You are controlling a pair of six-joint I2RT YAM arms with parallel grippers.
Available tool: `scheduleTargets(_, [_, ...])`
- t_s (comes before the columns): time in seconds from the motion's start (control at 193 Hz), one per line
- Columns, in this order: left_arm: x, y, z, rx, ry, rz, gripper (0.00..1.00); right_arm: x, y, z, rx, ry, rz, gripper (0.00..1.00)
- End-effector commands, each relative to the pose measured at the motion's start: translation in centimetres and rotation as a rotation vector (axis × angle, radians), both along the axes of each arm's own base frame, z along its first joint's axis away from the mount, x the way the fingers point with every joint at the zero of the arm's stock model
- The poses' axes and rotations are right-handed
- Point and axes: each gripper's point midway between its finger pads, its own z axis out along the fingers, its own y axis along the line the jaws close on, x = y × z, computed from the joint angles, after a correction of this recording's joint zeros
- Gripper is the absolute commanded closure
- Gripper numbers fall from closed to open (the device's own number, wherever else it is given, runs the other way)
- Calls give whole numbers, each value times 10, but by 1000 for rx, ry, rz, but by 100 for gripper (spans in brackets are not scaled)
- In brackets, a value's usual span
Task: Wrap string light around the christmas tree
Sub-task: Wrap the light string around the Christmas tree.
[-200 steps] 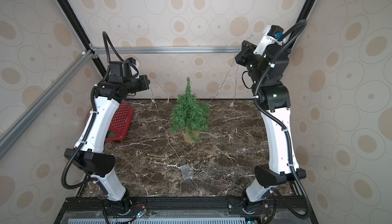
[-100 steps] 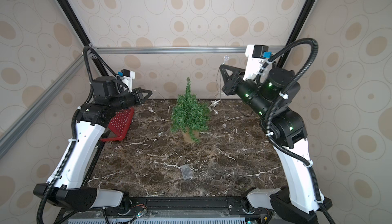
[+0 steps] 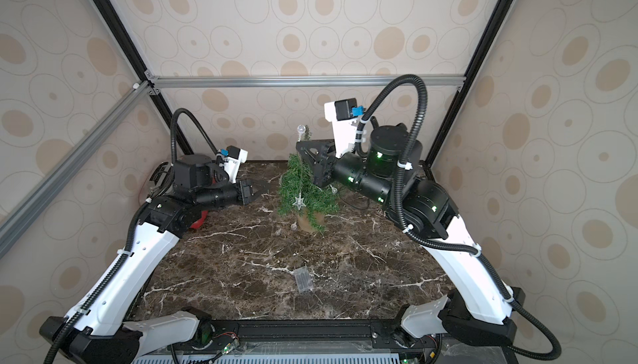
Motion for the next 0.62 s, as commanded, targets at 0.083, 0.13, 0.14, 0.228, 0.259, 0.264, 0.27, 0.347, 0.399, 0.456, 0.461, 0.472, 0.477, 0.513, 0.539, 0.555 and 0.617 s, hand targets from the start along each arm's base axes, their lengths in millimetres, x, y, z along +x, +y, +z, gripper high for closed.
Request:
scheduleTargets(0.083, [-14, -27, -7, -30, -45, -67, 100, -14, 14, 8, 21, -17, 45, 100])
scheduleTargets(0.13, [-17, -34, -12, -28, -42, -87, 100, -16, 18, 7, 24, -15, 53, 100])
scheduleTargets(0.14, [-17, -35, -14, -28, -41, -90, 100, -16, 19, 6, 22, -14, 55, 100])
scheduleTargets(0.228, [-19, -45, -24, -29, -30, -112, 95, -18, 24, 5, 27, -13, 64, 100])
scheduleTargets(0.259, [-19, -48, -27, -28, -25, -121, 91, -17, 25, 5, 30, -12, 63, 100])
scheduleTargets(0.264, [-19, -49, -27, -28, -23, -123, 90, -17, 25, 5, 31, -12, 62, 100])
scheduleTargets(0.27, [-19, -49, -27, -28, -24, -123, 89, -17, 25, 4, 30, -11, 62, 100])
scheduleTargets(0.347, [-18, -52, -31, -24, -18, -132, 69, -15, 28, 4, 39, -10, 61, 100])
scheduleTargets(0.399, [-19, -50, -29, -14, -32, -132, 57, -14, 29, 3, 44, -10, 56, 100])
scheduleTargets(0.456, [-20, -46, -27, 6, -59, -125, 47, -12, 30, 3, 46, -10, 49, 100])
scheduleTargets(0.461, [-21, -46, -27, 8, -60, -125, 46, -11, 30, 4, 48, -11, 47, 100])
scheduleTargets(0.472, [-21, -44, -25, 13, -68, -122, 44, -11, 30, 3, 48, -10, 47, 100])
scheduleTargets(0.477, [-22, -44, -25, 16, -68, -123, 44, -11, 31, 3, 47, -10, 47, 100])
scheduleTargets(0.513, [-24, -40, -23, 37, -88, -119, 37, -10, 32, 3, 50, -10, 44, 100])
scheduleTargets(0.539, [-25, -37, -21, 55, -99, -112, 33, -9, 32, 4, 54, -11, 43, 100])
scheduleTargets(0.555, [-27, -35, -20, 66, -109, -110, 31, -9, 33, 4, 55, -11, 41, 100])
scheduleTargets(0.617, [-31, -24, -15, 117, -149, -90, 23, -6, 34, 5, 62, -14, 35, 100])
